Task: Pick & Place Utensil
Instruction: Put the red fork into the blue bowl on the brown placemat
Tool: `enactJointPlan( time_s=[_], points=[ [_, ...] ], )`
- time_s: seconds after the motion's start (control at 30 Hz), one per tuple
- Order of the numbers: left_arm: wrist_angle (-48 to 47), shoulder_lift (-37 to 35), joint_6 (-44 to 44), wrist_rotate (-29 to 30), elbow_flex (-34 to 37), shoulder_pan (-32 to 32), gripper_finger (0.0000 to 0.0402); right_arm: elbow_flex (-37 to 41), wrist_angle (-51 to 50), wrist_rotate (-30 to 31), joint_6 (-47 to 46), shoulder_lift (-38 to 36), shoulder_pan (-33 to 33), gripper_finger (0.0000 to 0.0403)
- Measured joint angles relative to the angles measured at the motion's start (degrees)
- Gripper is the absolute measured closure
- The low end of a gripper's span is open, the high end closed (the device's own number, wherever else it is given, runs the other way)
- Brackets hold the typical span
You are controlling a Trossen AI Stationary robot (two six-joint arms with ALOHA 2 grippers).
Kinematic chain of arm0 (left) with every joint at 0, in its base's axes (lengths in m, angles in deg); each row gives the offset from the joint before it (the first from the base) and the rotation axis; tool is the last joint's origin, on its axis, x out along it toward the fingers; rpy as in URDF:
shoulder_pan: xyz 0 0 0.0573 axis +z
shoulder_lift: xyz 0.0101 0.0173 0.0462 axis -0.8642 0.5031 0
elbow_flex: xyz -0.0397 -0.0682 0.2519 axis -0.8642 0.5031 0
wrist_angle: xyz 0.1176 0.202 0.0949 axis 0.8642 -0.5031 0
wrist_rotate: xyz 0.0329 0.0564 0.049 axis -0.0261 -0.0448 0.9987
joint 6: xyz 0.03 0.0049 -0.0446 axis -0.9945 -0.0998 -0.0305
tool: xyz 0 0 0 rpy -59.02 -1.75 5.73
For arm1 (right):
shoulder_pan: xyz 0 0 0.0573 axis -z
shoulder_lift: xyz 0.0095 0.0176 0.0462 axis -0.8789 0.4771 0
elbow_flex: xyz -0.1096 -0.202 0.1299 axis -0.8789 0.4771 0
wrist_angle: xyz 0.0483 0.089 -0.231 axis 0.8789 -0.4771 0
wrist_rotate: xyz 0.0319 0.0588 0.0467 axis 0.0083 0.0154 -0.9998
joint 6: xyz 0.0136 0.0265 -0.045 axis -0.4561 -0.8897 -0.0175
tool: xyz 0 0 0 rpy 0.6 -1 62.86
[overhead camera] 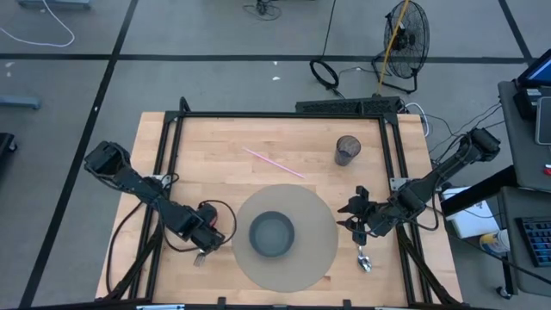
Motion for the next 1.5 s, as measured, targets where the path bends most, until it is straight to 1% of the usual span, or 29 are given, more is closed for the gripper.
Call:
enactJointPlan(
  time_s=[0.1, 0.17, 0.37, 0.43, 0.6, 0.7, 0.77, 0.97, 1.27, 1.4, 1.5],
  points=[
    [0.3, 0.0, -2.0, -1.4, 0.0, 1.1, 0.0247, 0.0, 0.0, 0.0, 0.0, 0.0, 0.0, 0.0222],
    [0.4, 0.0, -3.1, -2.2, 0.0, 1.7, 0.0262, 0.0, 0.0, 0.0, 0.2, 0.0, 0.0, 0.0222],
    [0.9, -0.1, -5.5, -3.2, 0.0, 2.8, 0.0339, 0.0, 0.0, 0.0, 0.4, 0.0, 0.0, 0.0222],
    [1.0, -0.1, -6.0, -3.2, 0.0, 2.9, 0.0355, 0.0, 0.0, 0.0, 0.5, 0.0, 0.0, 0.0222],
    [1.1, -0.1, -6.3, -3.2, 0.0, 2.9, 0.0354, 0.0, 0.0, 0.0, 0.8, 0.0, 0.0, 0.0222],
    [1.1, -0.1, -6.5, -3.1, 0.0, 2.9, 0.0335, 0.0, 0.0, 0.0, 0.8, 0.0, 0.0, 0.0222],
    [1.1, -0.1, -6.5, -3.1, 0.0, 2.9, 0.033, 0.0, 0.0, 0.0, 0.8, 0.0, 0.0, 0.0222],
    [1.1, -0.1, -6.5, -2.4, 0.0, 2.8, 0.0355, 0.0, 0.0, 0.0, 0.8, 0.0, 0.0, 0.0222],
    [0.4, -0.1, -7.6, -0.3, 0.0, 2.8, 0.0345, 0.0, 0.0, 0.0, 0.8, 0.0, 0.0, 0.0222],
    [-1.9, -0.1, -8.4, 1.8, -0.6, 2.8, 0.0356, 0.0, 0.0, 0.0, 0.8, 0.0, 0.0, 0.0222],
    [-5.3, 0.1, -9.4, 5.7, -1.8, 2.7, 0.0356, 0.0, 0.0, 0.0, 0.8, 0.0, 0.0, 0.0222]
  ],
)
